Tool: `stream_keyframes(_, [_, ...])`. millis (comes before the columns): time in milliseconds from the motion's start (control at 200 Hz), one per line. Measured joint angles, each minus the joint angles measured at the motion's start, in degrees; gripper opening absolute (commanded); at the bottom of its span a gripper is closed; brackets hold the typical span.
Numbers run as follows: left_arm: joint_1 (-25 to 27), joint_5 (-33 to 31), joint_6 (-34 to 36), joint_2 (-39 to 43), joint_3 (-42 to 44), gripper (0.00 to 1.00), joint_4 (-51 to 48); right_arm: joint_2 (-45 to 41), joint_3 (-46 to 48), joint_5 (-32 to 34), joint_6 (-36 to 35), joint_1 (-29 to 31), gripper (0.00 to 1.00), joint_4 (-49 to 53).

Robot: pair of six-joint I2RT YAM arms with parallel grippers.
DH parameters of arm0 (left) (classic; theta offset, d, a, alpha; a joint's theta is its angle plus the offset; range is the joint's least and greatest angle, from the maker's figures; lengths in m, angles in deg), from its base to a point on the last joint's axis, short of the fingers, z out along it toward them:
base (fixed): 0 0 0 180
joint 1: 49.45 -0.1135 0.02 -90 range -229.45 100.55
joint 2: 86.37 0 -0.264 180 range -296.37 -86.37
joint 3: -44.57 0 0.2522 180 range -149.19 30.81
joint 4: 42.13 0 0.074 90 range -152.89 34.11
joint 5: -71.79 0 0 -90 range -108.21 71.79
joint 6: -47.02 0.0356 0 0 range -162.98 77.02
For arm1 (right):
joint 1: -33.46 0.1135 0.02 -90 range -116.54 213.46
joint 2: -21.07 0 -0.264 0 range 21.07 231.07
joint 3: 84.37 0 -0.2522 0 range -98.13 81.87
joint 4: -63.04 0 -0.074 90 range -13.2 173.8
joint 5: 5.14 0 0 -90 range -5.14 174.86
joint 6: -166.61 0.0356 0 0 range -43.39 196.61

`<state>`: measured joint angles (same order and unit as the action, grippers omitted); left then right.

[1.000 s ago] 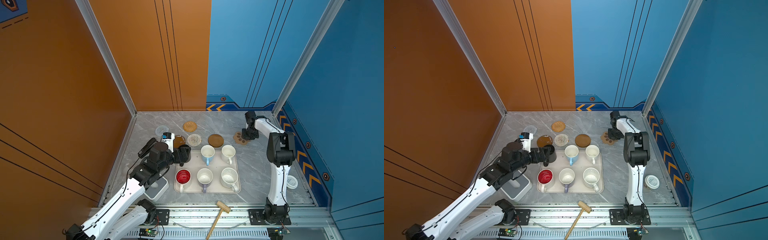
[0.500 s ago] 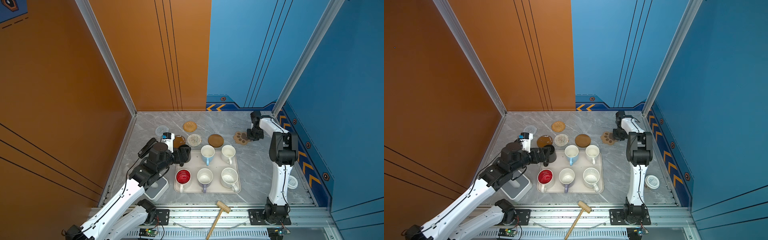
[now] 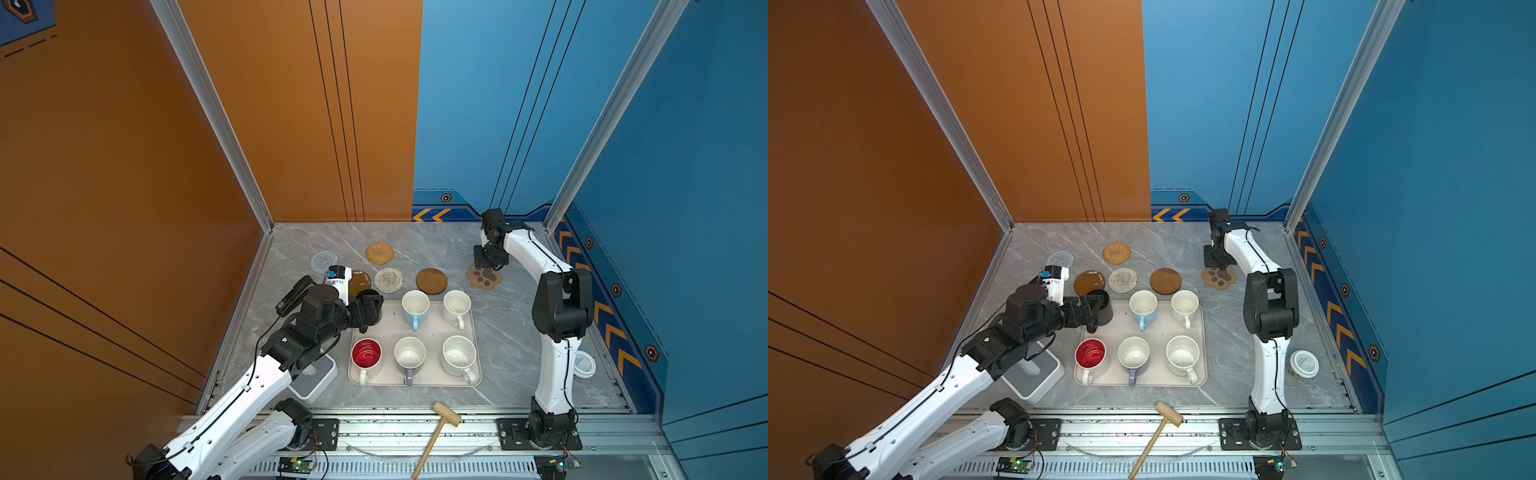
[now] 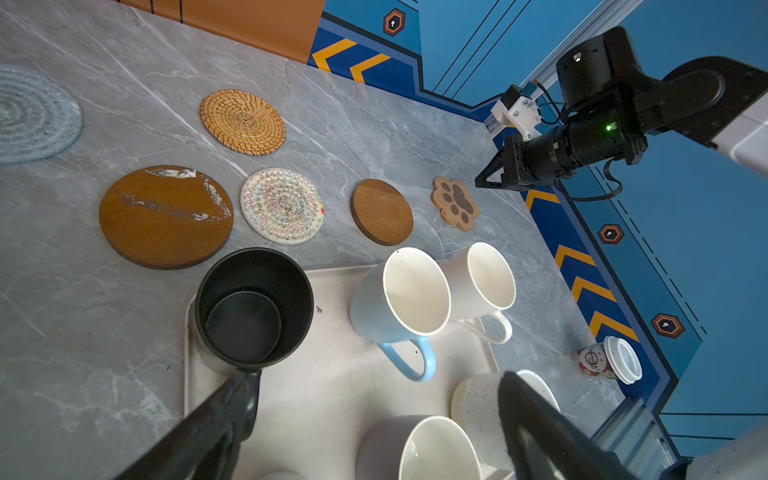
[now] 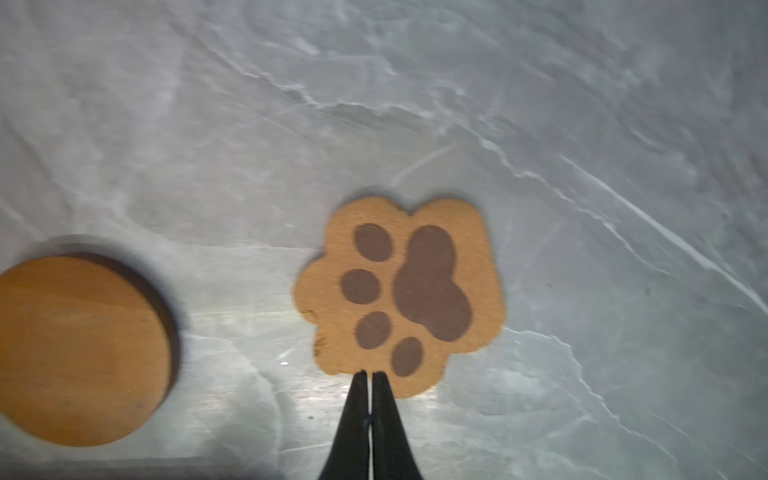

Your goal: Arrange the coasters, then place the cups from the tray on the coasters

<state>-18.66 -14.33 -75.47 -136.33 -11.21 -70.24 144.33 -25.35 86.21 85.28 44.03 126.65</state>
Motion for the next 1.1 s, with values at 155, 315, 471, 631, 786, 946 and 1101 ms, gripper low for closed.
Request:
stream_keyframes(155, [0.11,0.0,-0.02,-0.26,0.0,0.93,0.17,5.95,-4.15,-1.4,0.26,3.28,0.0,0.11])
stream_keyframes(315, [0.2,-0.02,-0.17,-0.26,0.0,0.93,0.46,10.23,-5.97,-1.88,0.66,3.74,0.0,0.7])
stream_keyframes(471, [0.52,-0.04,-0.33,-0.24,0.0,0.92,0.48,11.37,-7.13,-2.71,1.29,3.63,0.0,0.72])
stream_keyframes(631, [0.68,-0.22,-0.59,-0.26,0.0,0.92,0.72,11.39,-7.63,-2.84,1.9,3.58,0.0,0.72])
stream_keyframes(786, [0.79,-0.26,-0.59,-0.26,0.0,0.92,0.79,11.5,-7.63,-2.86,1.95,3.23,0.0,0.72])
stream_keyframes(946, [0.81,-0.26,-0.59,-0.39,0.0,0.92,0.81,11.52,-7.63,-2.86,1.95,2.45,0.0,0.72])
stream_keyframes(1101, [0.81,-0.26,-0.59,-0.74,0.0,0.92,0.81,11.52,-7.06,-2.86,1.95,1.75,0.0,0.72])
